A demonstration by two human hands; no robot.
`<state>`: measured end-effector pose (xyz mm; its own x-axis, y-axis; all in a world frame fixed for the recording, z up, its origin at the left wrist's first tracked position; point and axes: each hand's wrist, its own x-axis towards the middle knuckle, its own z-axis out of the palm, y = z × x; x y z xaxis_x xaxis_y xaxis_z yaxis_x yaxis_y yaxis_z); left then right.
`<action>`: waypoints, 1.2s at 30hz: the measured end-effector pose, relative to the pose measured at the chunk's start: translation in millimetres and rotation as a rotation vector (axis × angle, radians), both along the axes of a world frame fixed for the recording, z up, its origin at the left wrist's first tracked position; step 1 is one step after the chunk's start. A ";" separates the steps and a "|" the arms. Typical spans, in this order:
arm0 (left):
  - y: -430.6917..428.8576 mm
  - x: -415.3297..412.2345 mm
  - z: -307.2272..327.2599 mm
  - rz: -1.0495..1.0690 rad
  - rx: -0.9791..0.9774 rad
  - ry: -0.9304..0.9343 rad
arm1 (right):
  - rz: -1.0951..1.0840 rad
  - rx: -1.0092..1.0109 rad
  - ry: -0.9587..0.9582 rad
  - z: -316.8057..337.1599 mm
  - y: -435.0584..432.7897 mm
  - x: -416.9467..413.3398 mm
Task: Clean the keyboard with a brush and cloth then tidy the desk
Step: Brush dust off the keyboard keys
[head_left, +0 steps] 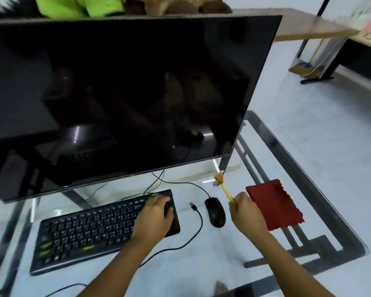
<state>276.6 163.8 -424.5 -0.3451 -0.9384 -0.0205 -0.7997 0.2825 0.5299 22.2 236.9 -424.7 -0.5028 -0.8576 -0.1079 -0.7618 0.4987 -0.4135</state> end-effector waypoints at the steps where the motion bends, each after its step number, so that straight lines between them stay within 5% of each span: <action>1: 0.7 16.0 -2.5 0.010 -0.009 -0.007 | 0.027 -0.063 -0.054 9.6 -6.9 11.8; 9: -11.8 148.8 -6.6 0.214 -0.067 -0.089 | 0.246 -0.325 -0.422 73.8 -58.8 152.5; 17: -10.6 264.2 -17.7 0.409 -0.010 0.006 | 0.397 -0.239 -0.638 58.1 -83.5 266.6; 21: -5.3 294.9 -33.1 0.358 0.089 0.108 | 0.555 0.048 -0.507 29.7 -83.4 284.1; 26: 8.0 298.8 -50.0 0.361 0.102 0.197 | 0.407 -0.334 -0.390 22.7 -82.1 279.1; 30: 11.2 302.8 -64.1 0.402 0.153 0.165 | 0.570 -0.174 -0.440 15.4 -80.7 281.9; 34: 15.6 304.2 -66.2 0.393 0.157 0.156 | 0.496 -0.430 -0.386 18.1 -84.5 285.7; 36: 19.3 305.4 -69.0 0.370 0.140 0.119 | 0.507 -0.335 -0.488 15.4 -86.8 292.5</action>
